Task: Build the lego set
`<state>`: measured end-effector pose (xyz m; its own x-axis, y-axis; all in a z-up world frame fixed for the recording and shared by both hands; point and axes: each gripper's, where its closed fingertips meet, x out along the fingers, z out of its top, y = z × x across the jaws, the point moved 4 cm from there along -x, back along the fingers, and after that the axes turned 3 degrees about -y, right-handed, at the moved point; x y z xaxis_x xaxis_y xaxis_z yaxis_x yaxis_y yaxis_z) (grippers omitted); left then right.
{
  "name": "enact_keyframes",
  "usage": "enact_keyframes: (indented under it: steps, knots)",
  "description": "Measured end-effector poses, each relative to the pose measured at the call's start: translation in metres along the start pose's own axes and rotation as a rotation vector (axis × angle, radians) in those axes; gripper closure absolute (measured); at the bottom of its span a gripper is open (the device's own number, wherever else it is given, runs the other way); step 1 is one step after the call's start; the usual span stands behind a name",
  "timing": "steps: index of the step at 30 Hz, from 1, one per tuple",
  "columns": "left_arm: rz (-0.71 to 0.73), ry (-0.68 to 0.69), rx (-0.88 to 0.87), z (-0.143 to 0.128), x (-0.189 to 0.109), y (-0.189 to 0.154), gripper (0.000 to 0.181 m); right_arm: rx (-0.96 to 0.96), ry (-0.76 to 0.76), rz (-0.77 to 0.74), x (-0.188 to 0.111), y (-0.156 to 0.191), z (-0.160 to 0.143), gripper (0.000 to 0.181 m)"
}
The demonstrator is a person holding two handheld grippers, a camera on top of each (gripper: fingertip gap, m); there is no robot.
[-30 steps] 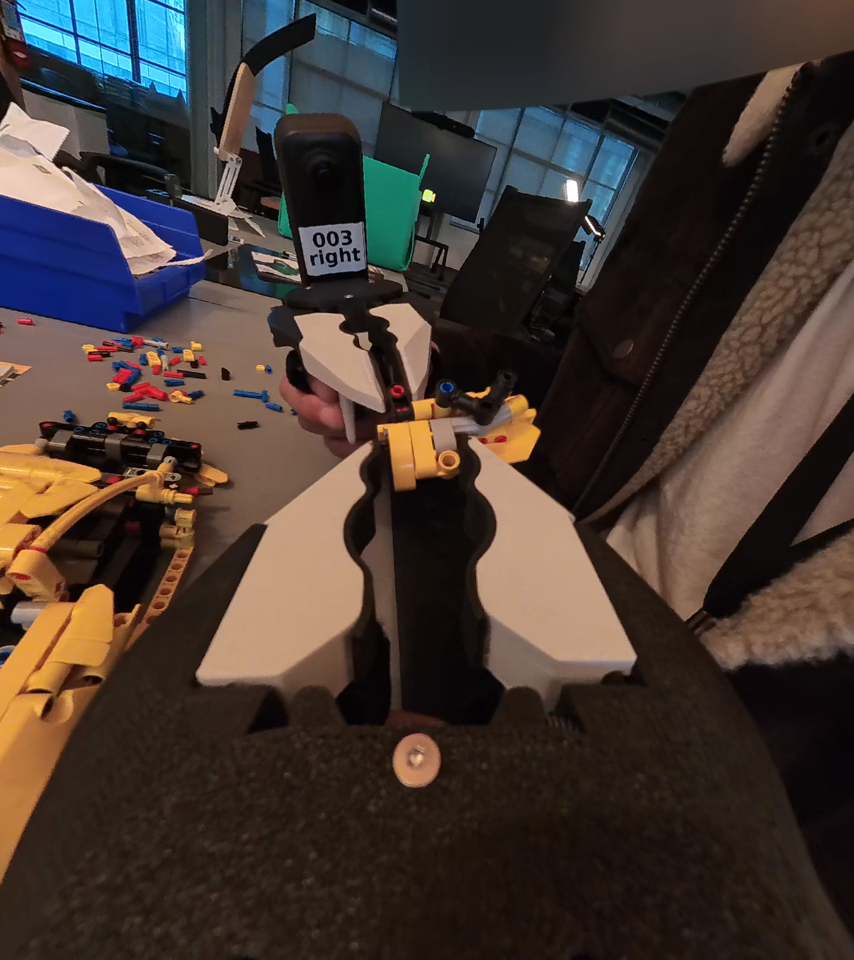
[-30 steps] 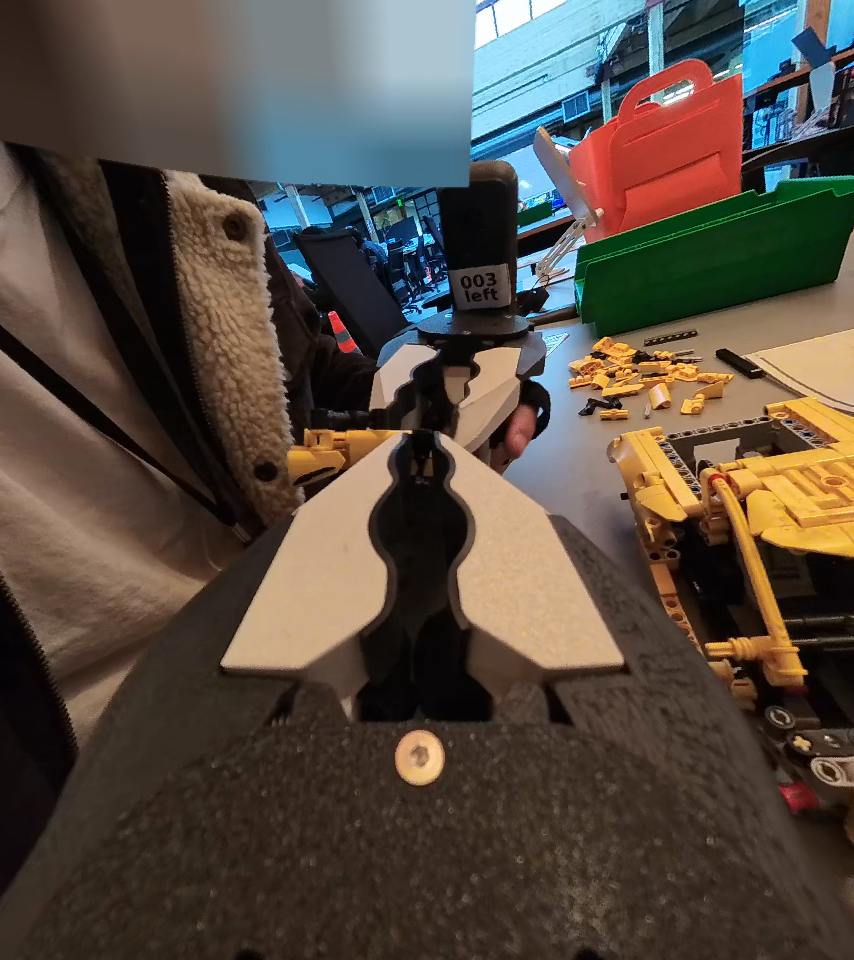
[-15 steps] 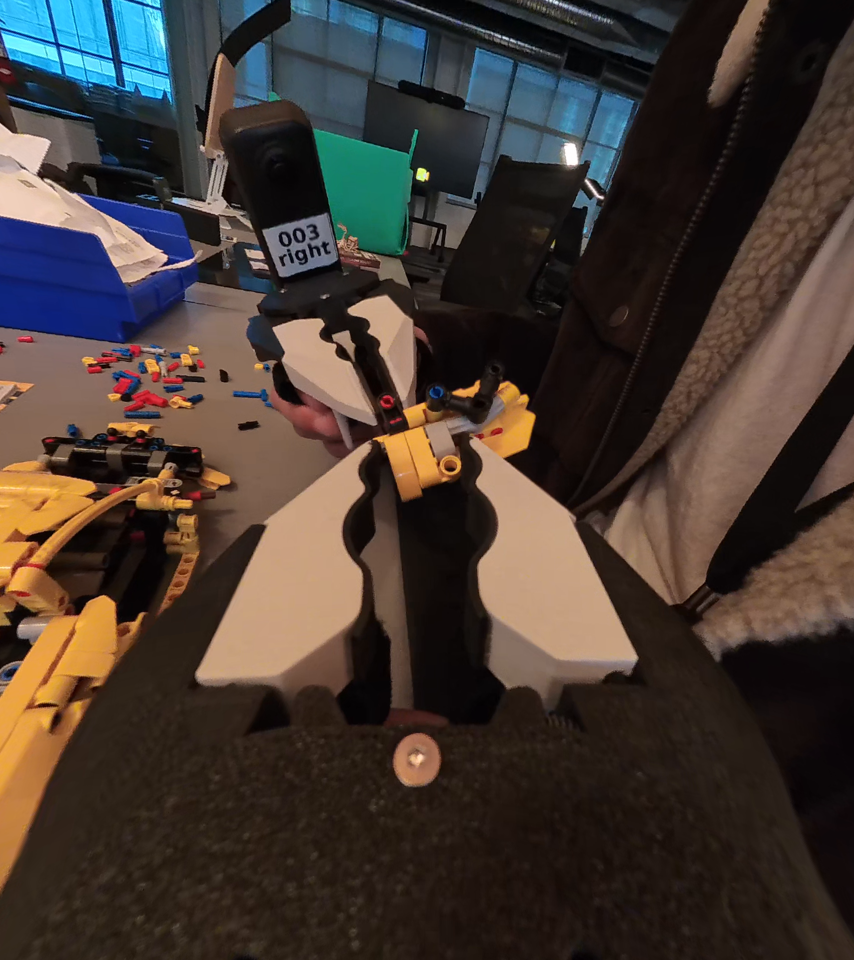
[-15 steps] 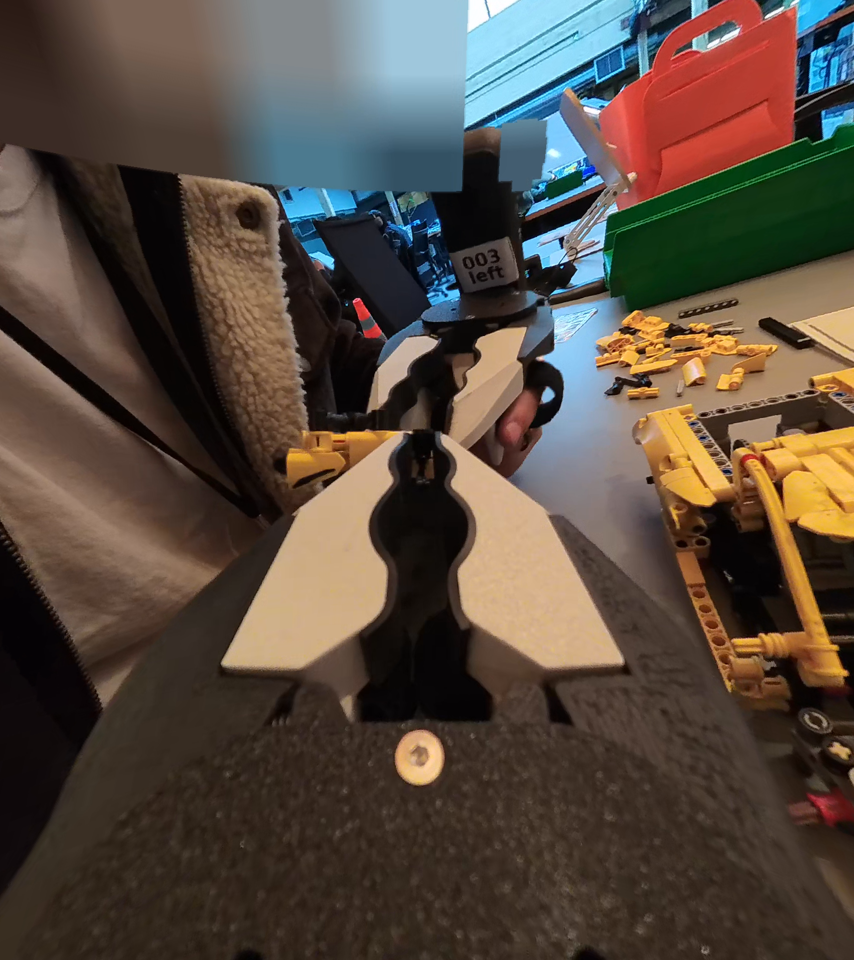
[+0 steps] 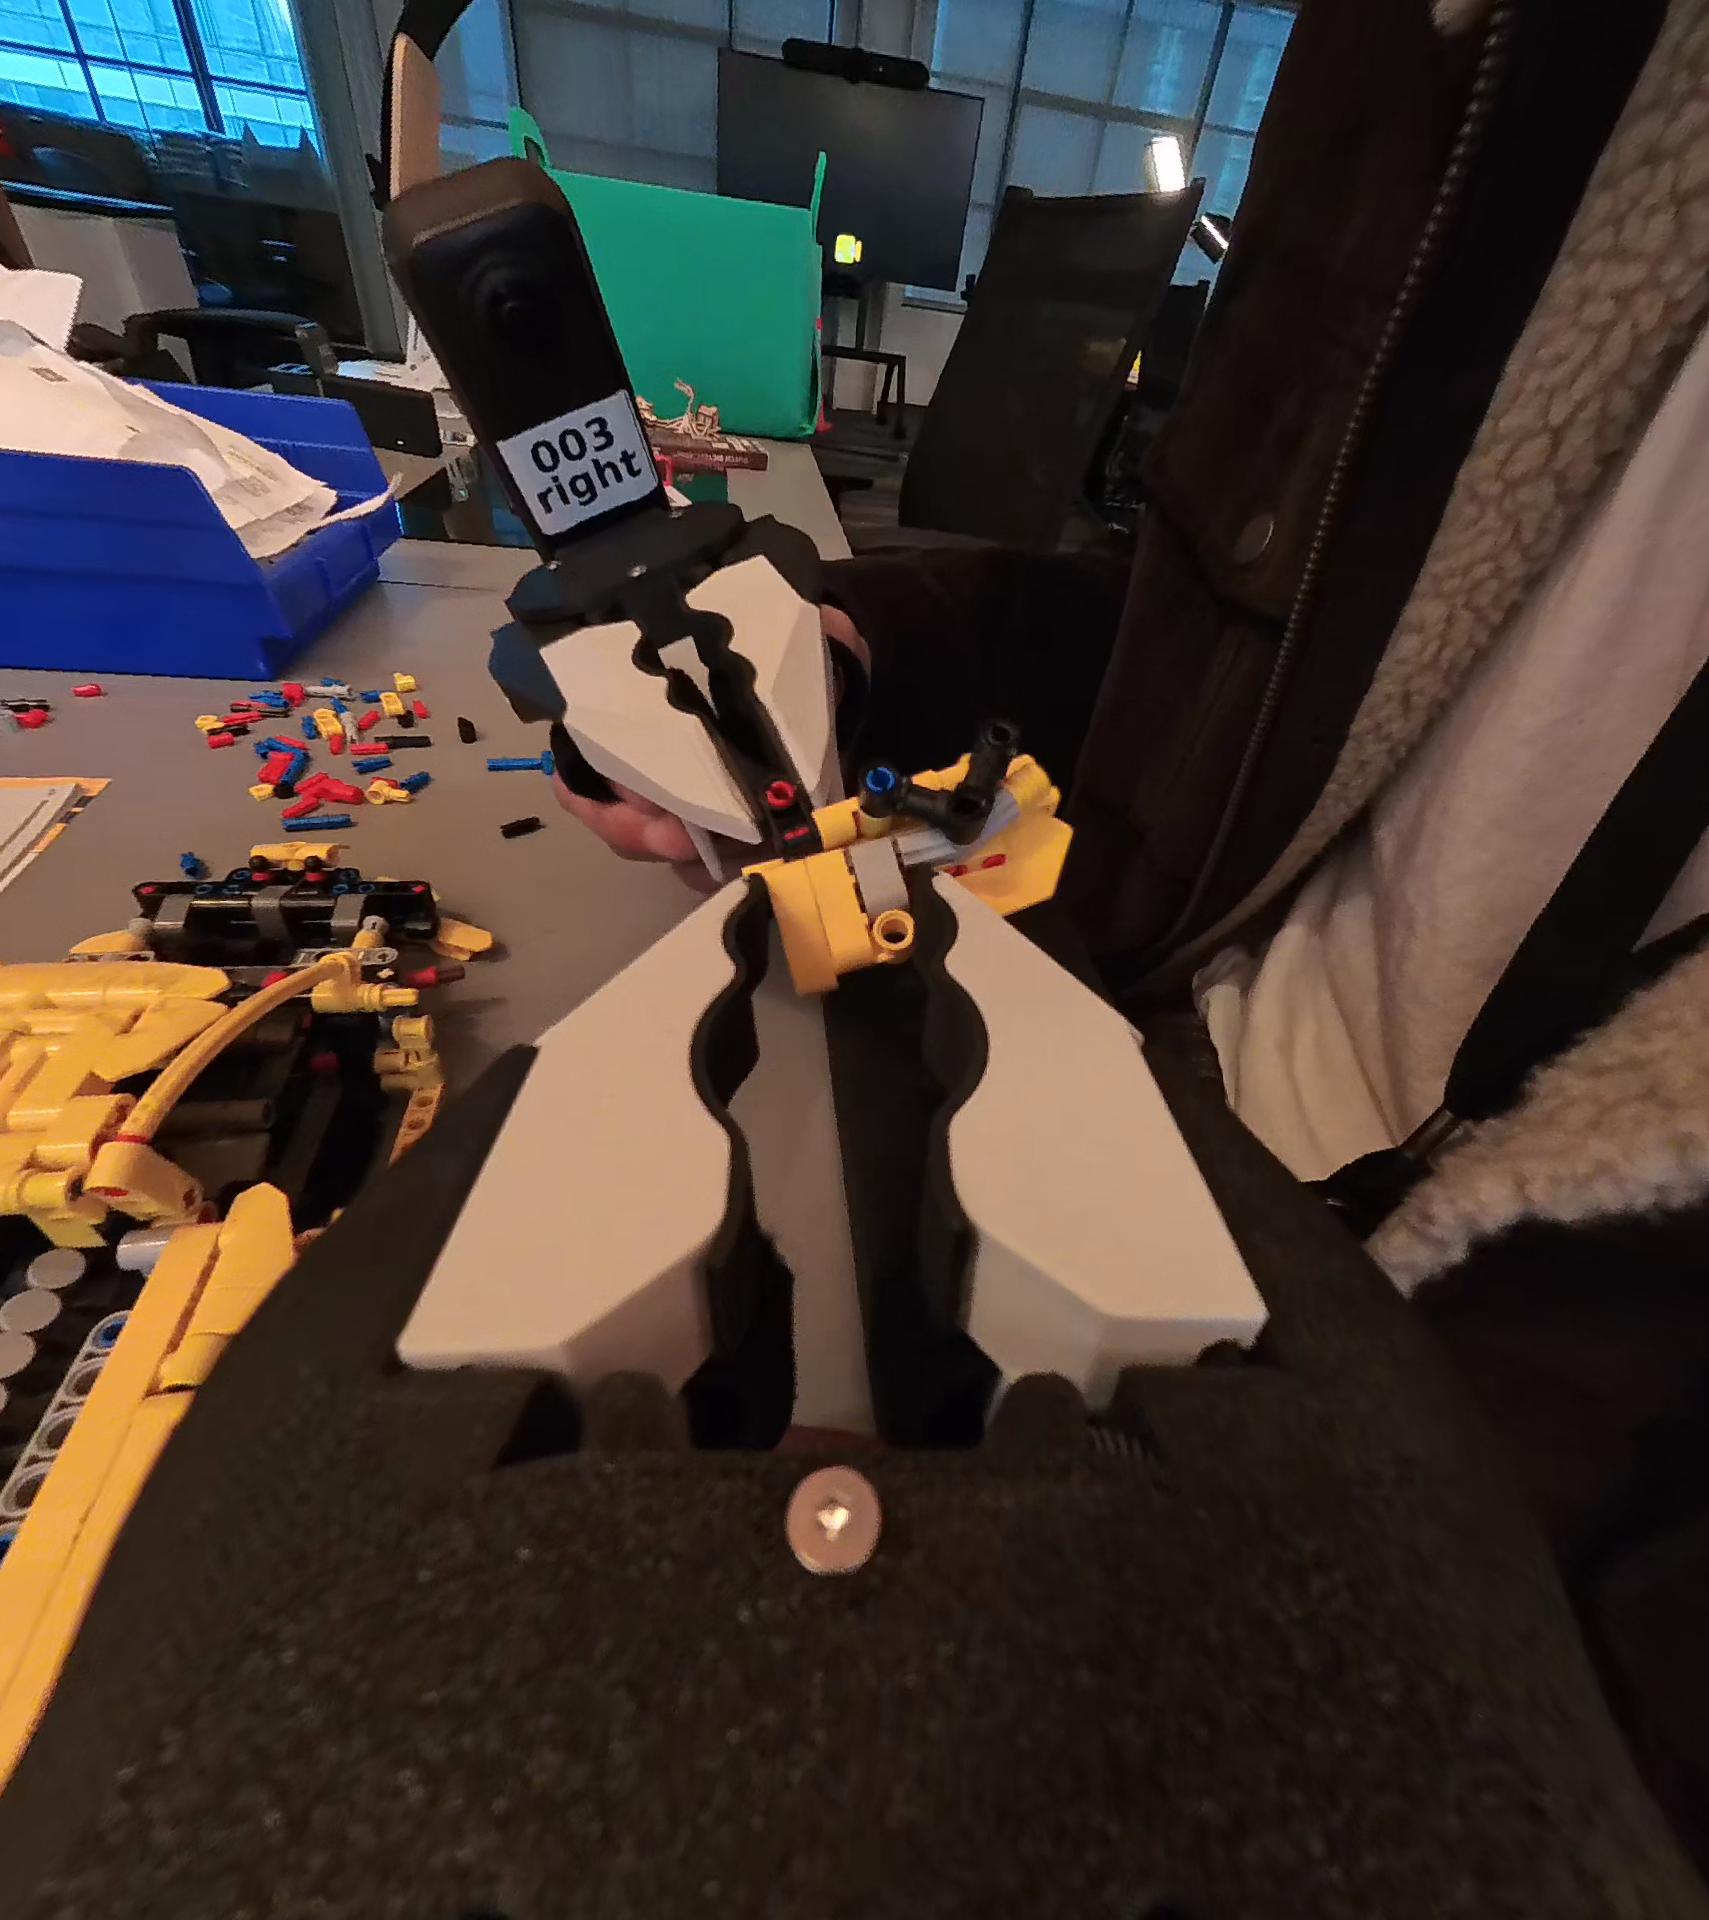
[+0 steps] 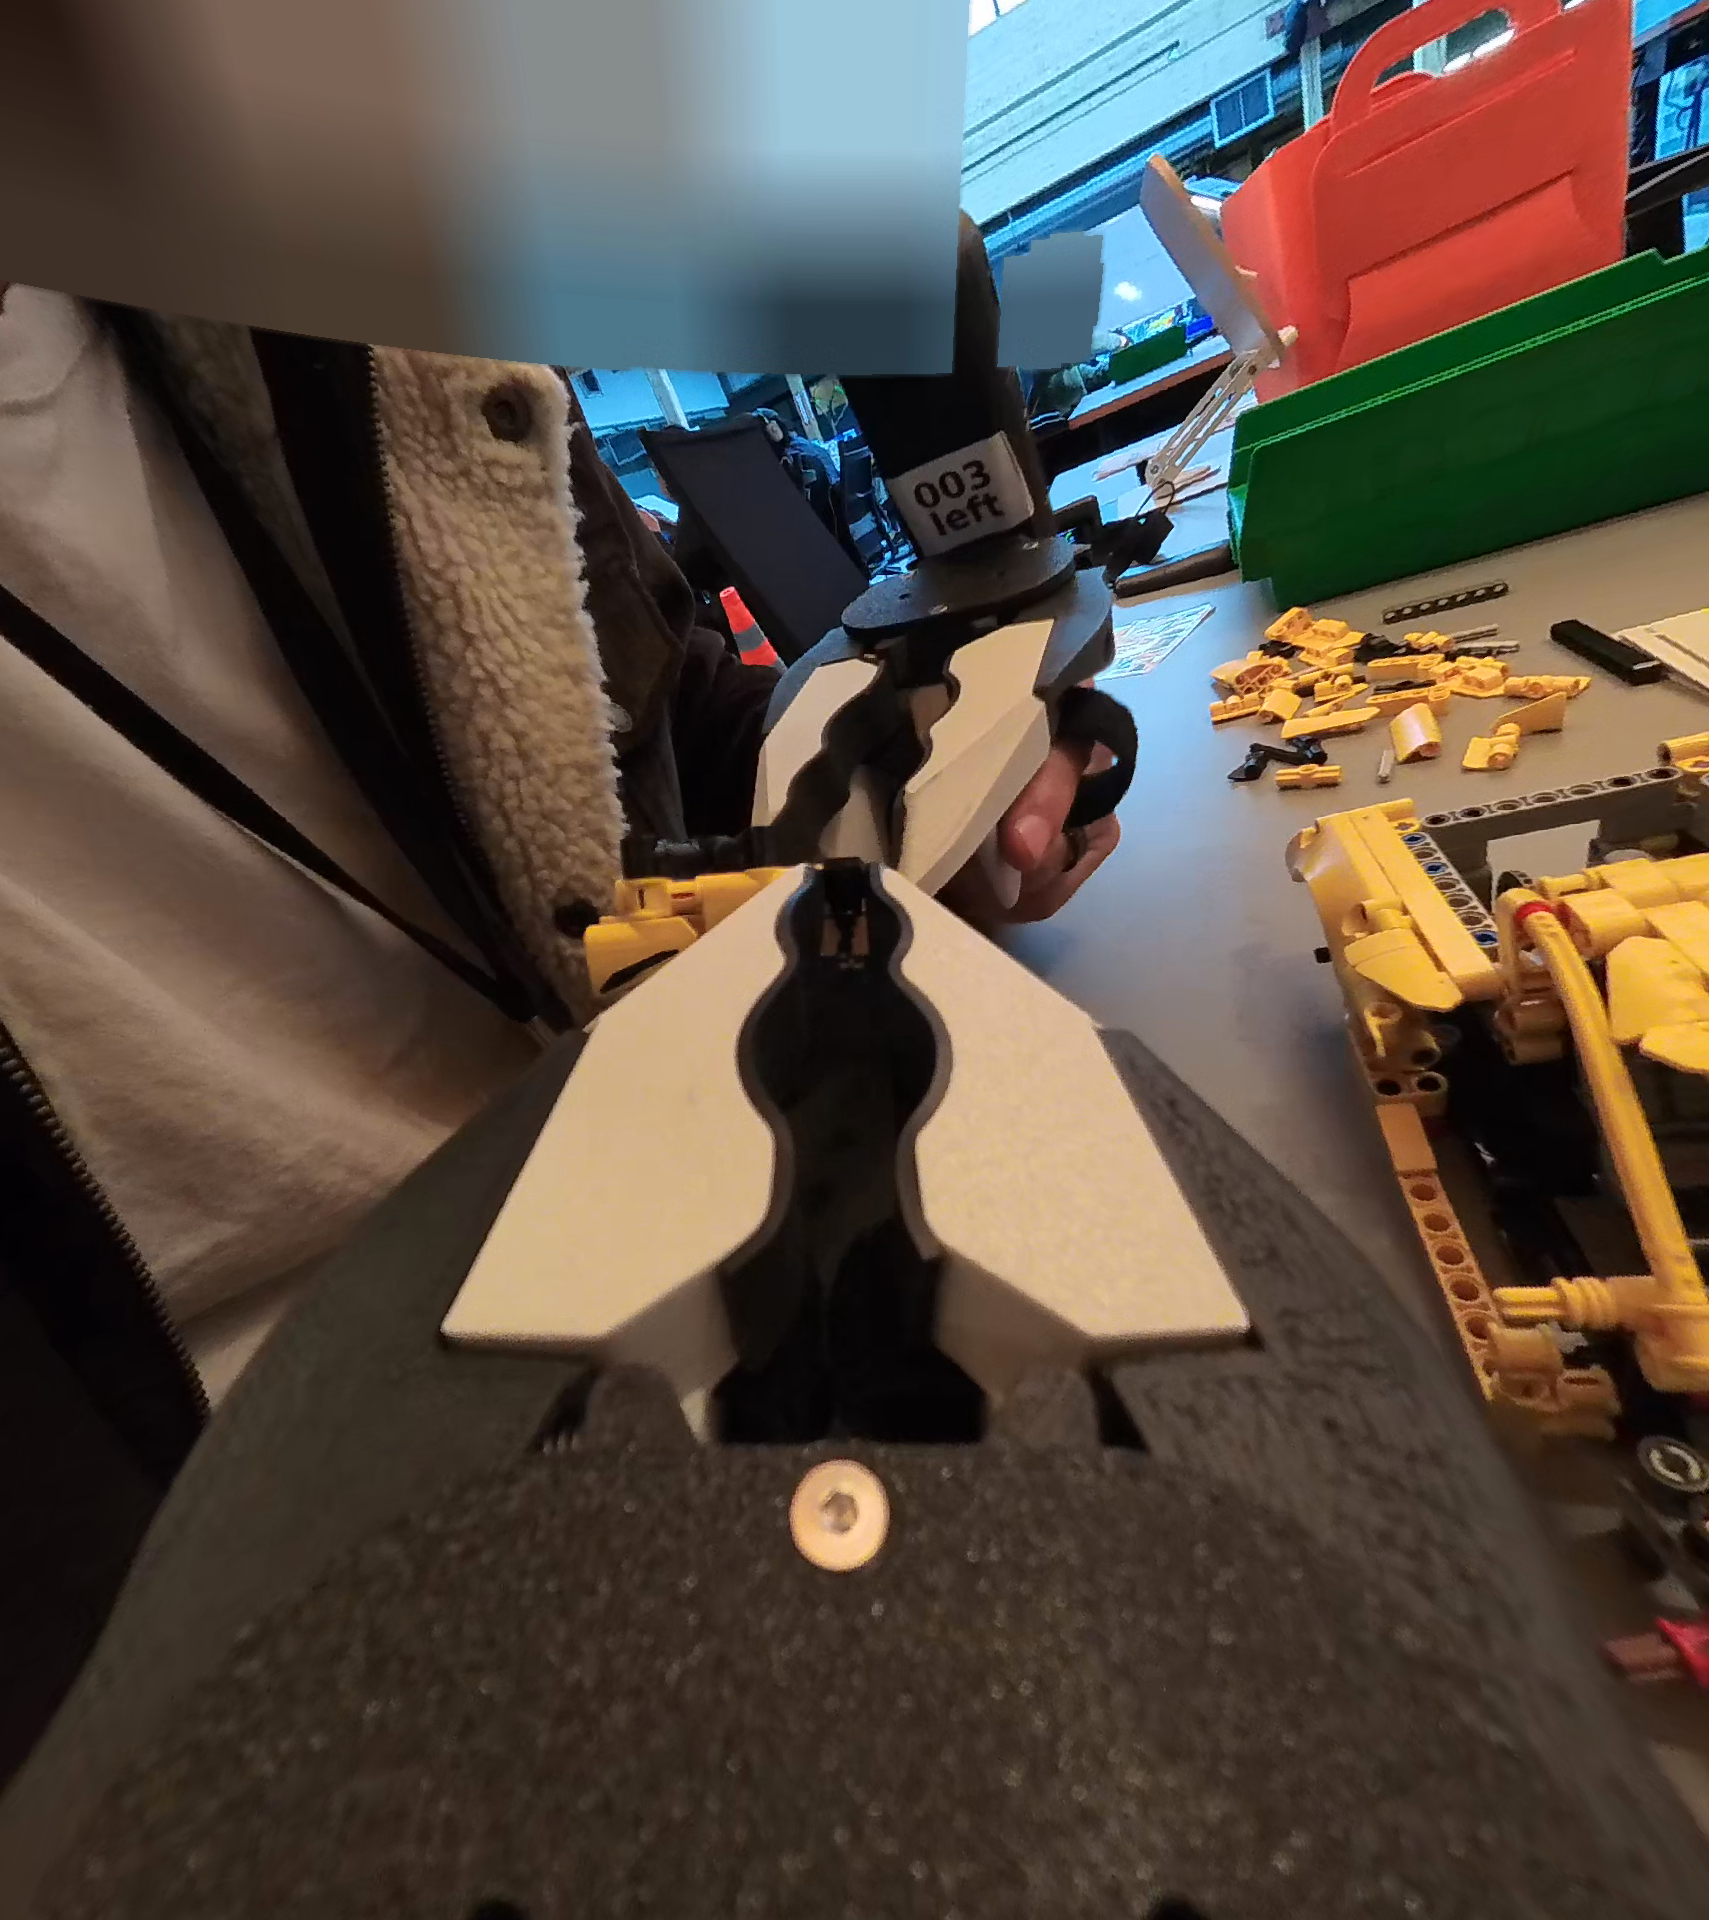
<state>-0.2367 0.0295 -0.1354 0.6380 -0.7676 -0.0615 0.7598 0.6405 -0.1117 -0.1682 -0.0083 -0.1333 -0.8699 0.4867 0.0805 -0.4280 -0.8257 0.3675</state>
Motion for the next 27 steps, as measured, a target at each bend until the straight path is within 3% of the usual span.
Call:
enact_keyframes:
  steps: [7, 12, 16, 19, 27]
  knots:
    - [0.003, -0.009, -0.021, 0.001, 0.001, 0.0, 0.153, 0.0, -0.006, 0.0, 0.0, 0.0, 0.001, 0.175]
    - [0.051, -0.019, -0.073, 0.001, -0.003, 0.01, 0.153, -0.03, -0.028, -0.085, -0.004, -0.009, 0.003, 0.174]
    - [0.129, 0.003, -0.06, -0.002, -0.007, 0.019, 0.153, -0.015, -0.127, -0.118, -0.014, -0.011, 0.016, 0.14]
    - [0.157, 0.028, -0.044, -0.005, -0.008, 0.022, 0.153, -0.04, -0.026, -0.115, -0.004, -0.008, 0.002, 0.119]
    - [0.142, 0.058, -0.071, -0.01, -0.006, 0.022, 0.153, -0.112, 0.066, -0.124, 0.008, -0.004, -0.008, 0.123]
